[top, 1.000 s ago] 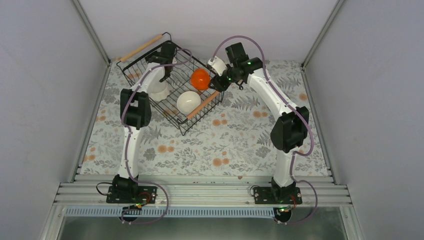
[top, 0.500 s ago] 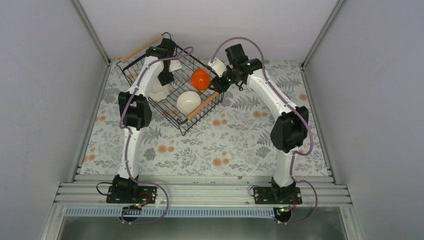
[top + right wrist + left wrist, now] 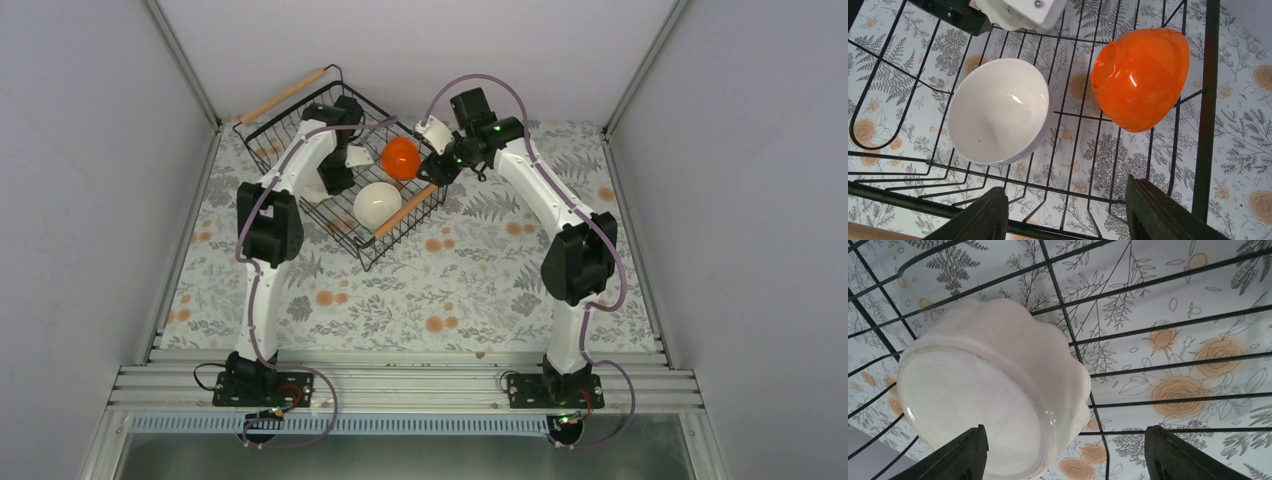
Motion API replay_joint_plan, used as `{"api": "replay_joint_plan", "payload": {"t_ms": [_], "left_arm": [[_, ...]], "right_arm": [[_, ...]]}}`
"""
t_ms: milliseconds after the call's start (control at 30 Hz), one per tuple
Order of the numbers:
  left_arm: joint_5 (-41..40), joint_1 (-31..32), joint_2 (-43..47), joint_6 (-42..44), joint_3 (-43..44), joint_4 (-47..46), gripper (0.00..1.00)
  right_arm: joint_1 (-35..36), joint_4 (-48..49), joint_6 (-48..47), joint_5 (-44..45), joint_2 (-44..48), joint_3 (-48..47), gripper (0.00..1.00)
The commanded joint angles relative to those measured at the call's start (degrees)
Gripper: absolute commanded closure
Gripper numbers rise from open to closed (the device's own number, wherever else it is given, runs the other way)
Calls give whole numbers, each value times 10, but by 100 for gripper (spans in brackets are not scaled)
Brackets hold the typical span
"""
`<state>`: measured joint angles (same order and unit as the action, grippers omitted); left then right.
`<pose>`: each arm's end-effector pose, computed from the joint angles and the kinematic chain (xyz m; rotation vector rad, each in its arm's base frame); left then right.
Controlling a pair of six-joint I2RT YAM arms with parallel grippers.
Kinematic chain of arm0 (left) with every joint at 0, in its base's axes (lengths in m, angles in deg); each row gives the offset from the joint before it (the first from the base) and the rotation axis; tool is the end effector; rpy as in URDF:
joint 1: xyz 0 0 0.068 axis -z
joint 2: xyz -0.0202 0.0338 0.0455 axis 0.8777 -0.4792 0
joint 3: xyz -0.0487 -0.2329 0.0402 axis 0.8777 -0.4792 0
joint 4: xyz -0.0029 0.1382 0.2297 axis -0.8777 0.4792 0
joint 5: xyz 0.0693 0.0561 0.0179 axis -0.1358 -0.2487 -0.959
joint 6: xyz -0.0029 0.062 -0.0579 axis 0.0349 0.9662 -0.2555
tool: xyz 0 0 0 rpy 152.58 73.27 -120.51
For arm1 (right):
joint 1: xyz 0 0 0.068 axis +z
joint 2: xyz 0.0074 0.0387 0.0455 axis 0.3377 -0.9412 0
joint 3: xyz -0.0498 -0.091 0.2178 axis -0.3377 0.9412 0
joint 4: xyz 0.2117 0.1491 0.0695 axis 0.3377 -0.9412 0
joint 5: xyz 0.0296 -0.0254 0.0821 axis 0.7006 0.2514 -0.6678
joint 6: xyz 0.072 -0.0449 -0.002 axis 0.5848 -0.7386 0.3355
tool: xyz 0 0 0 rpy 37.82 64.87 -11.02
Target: Unload the bowls from the dish rack
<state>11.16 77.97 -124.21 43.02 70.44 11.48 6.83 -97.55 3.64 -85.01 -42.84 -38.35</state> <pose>0.4447 -0.1133 0.1736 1.4965 2.6359 0.4252 0.3899 0.2260 0.2599 -1.2201 2.1606 0.4867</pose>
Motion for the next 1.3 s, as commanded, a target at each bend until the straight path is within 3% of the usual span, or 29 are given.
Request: {"api": "replay_joint_plan", "payload": {"t_ms": [0, 300, 467, 667, 900, 1100, 1267], "left_arm": [[-19, 6, -13, -27, 15, 6, 22], [-83, 11, -26, -75, -22, -112, 21], [-84, 13, -28, -92, -51, -124, 18], [-107, 19, 0, -95, -164, -196, 18], [-188, 38, 49, -80, -312, -341, 18], [-253, 46, 67, -63, -371, -411, 18], [-274, 46, 81, -55, -372, -430, 20]], "right_arm": [[5, 1, -7, -7, 2, 4, 43], [4, 15, -11, -8, 8, 28, 42], [4, 16, -14, -9, 4, 27, 42], [4, 16, -20, -11, 5, 31, 42], [3, 13, -25, -16, 1, 26, 41], [3, 5, -28, -17, -7, 9, 41], [3, 4, -29, -20, -7, 11, 41]]}}
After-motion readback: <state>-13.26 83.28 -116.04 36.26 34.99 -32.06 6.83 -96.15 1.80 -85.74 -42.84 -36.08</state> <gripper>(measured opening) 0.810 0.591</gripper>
